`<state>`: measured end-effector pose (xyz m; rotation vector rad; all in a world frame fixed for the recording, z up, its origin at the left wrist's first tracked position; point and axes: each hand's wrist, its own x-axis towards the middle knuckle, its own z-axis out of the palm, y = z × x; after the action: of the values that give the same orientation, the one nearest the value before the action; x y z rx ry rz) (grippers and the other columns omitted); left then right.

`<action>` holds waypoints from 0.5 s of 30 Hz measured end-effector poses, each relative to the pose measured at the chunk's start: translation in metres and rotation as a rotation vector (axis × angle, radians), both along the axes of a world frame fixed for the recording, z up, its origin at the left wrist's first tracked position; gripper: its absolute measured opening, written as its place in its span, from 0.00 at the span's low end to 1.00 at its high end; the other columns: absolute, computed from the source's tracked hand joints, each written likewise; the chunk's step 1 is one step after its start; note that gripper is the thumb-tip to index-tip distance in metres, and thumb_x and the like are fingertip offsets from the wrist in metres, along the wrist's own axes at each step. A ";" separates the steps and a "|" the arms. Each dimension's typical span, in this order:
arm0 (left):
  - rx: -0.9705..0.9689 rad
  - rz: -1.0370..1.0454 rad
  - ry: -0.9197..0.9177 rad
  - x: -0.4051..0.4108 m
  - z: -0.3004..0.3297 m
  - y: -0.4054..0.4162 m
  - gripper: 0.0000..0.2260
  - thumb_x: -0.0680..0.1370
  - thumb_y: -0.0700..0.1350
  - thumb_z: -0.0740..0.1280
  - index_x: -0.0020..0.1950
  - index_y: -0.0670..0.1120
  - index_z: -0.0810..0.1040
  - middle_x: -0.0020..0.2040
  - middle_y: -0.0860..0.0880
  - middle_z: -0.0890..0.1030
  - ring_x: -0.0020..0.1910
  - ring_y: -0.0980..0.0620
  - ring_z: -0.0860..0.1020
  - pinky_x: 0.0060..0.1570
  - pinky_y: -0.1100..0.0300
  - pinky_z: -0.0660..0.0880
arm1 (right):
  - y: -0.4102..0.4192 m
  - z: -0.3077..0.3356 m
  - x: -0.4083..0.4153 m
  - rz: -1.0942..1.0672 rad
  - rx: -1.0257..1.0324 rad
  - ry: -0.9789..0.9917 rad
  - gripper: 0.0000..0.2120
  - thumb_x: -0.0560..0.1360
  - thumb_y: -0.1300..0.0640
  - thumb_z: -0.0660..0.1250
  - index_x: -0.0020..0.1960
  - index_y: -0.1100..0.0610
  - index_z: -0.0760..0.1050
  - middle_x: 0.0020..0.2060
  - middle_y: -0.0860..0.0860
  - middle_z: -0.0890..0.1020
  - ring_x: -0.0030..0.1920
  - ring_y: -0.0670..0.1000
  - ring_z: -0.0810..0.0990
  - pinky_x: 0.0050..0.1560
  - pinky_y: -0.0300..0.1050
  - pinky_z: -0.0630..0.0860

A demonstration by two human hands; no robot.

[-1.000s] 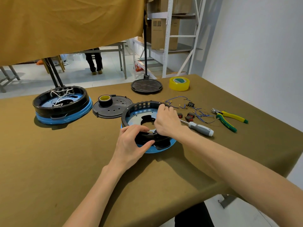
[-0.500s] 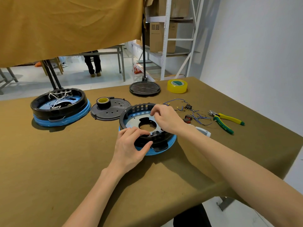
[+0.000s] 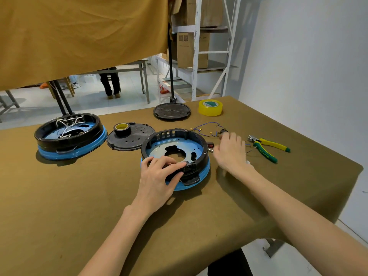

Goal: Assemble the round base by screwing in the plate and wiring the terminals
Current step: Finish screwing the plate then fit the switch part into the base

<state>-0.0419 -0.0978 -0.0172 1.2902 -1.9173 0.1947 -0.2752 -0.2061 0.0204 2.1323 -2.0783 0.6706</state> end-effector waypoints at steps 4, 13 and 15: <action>0.040 0.021 0.042 -0.004 0.003 0.001 0.13 0.78 0.49 0.73 0.63 0.56 0.83 0.54 0.56 0.81 0.55 0.55 0.77 0.68 0.49 0.63 | 0.017 -0.026 -0.024 -0.006 0.186 0.276 0.17 0.83 0.53 0.62 0.68 0.60 0.70 0.64 0.59 0.77 0.64 0.60 0.76 0.64 0.55 0.73; 0.059 0.110 0.111 -0.018 0.007 -0.002 0.09 0.77 0.51 0.75 0.56 0.56 0.84 0.50 0.58 0.83 0.53 0.55 0.78 0.65 0.52 0.62 | 0.035 0.042 0.020 0.346 0.380 -1.416 0.04 0.81 0.61 0.64 0.48 0.56 0.71 0.31 0.51 0.78 0.30 0.49 0.75 0.34 0.43 0.77; 0.074 0.112 0.122 -0.020 0.007 -0.003 0.10 0.76 0.52 0.76 0.57 0.56 0.84 0.50 0.58 0.84 0.53 0.56 0.78 0.64 0.54 0.61 | 0.035 0.054 0.047 0.435 0.413 -1.499 0.15 0.81 0.56 0.66 0.36 0.55 0.70 0.24 0.51 0.71 0.27 0.51 0.70 0.33 0.44 0.74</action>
<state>-0.0616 -0.1012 -0.0104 1.4275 -1.7652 0.0999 -0.2286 -0.1713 0.0740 2.6235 -2.2327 2.7717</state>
